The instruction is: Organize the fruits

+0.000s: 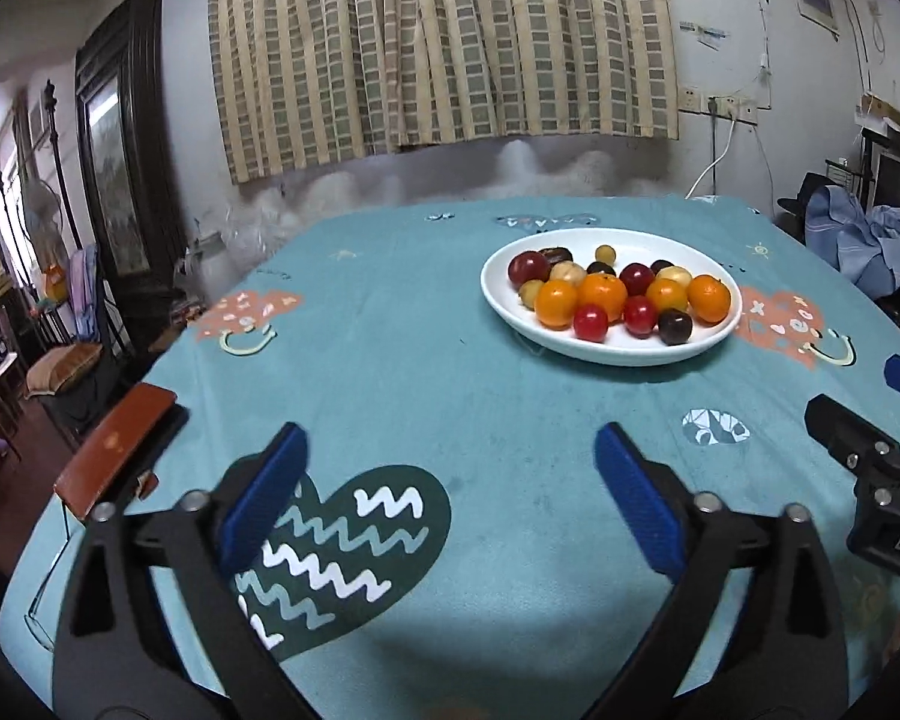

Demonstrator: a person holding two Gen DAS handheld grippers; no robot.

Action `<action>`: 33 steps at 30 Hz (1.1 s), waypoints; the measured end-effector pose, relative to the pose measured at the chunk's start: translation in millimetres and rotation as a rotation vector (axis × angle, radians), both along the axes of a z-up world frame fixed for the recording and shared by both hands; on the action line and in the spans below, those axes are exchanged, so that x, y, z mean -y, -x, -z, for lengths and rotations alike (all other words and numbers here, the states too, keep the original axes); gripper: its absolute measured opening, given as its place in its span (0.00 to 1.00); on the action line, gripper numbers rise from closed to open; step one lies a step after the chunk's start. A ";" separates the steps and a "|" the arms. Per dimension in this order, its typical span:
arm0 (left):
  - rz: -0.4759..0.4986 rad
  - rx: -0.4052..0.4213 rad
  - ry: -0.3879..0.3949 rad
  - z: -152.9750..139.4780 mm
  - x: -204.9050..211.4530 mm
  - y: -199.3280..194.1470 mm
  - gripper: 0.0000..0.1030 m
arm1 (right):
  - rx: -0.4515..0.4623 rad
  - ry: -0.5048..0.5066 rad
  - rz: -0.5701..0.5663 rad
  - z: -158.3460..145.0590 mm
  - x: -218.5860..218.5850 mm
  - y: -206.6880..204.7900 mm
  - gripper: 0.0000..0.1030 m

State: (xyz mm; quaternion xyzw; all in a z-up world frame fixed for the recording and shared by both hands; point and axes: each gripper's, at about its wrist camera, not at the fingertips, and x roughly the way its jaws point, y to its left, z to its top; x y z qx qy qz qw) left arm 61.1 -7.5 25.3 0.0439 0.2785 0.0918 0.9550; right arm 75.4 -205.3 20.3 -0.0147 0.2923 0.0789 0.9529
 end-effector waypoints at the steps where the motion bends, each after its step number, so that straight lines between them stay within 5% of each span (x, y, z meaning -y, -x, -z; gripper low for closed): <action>1: 0.004 -0.001 0.005 0.6 -1.0 0.1 0.97 | 0.004 -0.004 0.006 0.0 1.3 -1.1 0.92; 13: 0.094 -0.049 0.038 3.0 6.0 -0.6 0.98 | -0.062 -0.046 0.012 10.6 5.7 -9.3 0.95; 33: 0.057 -0.041 0.045 1.6 1.3 -0.7 0.98 | -0.066 -0.037 0.004 12.5 1.4 -5.7 0.95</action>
